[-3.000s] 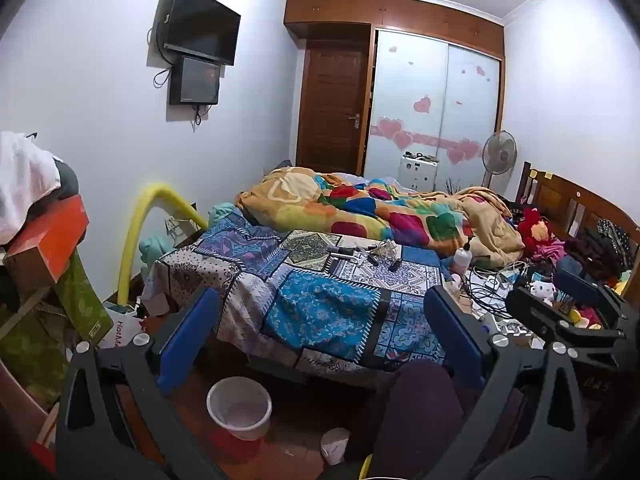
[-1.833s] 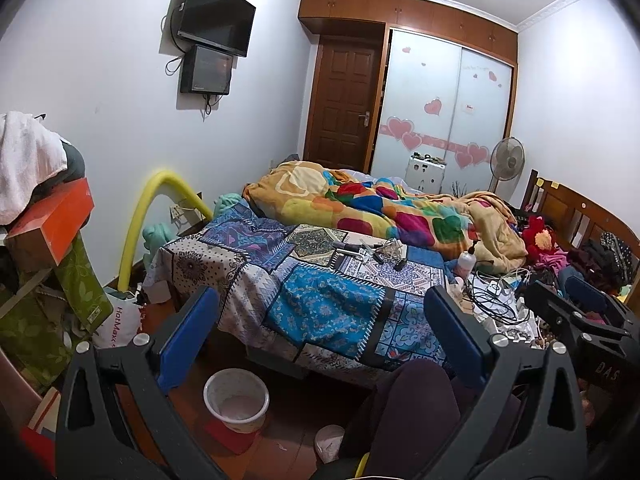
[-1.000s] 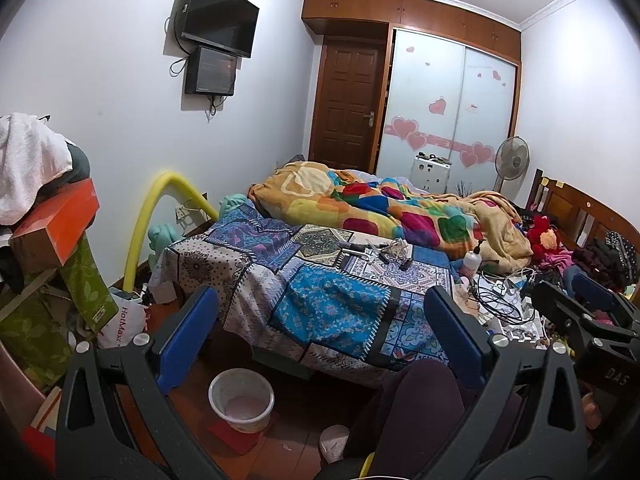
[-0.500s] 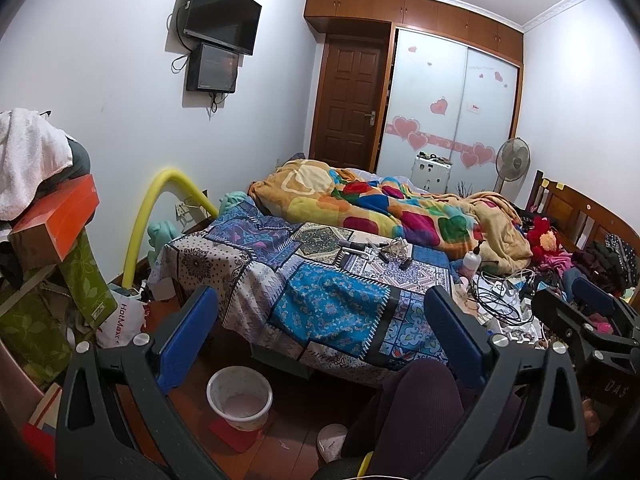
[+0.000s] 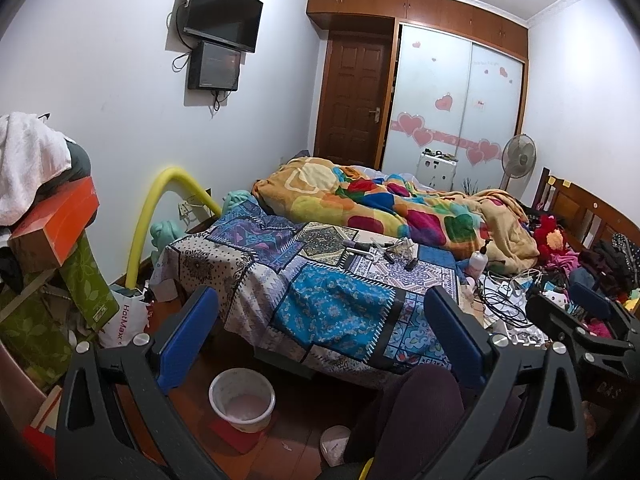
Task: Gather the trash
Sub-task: 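Lower the left tool onto the white razor while the right tool reaches the black USB stick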
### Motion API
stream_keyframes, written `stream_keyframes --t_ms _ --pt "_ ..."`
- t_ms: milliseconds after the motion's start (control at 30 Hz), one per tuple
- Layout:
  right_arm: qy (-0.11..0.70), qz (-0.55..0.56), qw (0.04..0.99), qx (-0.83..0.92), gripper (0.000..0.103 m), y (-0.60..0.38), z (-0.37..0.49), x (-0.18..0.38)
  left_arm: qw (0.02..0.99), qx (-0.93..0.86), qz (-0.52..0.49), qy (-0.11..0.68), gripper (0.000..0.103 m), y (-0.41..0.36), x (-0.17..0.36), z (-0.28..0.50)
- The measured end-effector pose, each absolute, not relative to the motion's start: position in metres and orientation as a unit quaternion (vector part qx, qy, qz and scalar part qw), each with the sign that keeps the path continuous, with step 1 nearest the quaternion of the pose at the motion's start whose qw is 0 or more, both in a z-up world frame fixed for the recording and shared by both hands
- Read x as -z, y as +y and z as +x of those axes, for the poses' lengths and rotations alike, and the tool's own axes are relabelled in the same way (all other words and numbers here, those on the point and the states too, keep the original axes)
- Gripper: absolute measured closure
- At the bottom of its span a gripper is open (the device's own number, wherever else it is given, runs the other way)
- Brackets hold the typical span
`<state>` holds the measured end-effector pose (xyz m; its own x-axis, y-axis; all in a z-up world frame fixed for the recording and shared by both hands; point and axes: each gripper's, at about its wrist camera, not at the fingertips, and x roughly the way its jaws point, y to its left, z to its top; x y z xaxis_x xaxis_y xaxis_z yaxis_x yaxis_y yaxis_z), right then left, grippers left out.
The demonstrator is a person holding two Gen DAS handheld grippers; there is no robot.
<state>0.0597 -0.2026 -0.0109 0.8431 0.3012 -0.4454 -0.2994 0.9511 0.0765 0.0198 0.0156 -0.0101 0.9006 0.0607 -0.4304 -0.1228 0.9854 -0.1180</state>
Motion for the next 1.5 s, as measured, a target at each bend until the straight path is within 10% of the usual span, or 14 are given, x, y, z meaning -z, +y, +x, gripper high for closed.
stream_keyframes --t_ms 1067,1500 --pt "0.339 -0.011 0.930 -0.140 0.000 -0.282 0.341 0.084 0.939 0.006 -0.085 0.332 0.009 -0.073 0.084 0.361" --pt "0.477 0.047 0.864 -0.156 0.040 -0.285 0.490 0.213 0.903 0.009 -0.068 0.425 0.020 -0.083 0.193 0.502"
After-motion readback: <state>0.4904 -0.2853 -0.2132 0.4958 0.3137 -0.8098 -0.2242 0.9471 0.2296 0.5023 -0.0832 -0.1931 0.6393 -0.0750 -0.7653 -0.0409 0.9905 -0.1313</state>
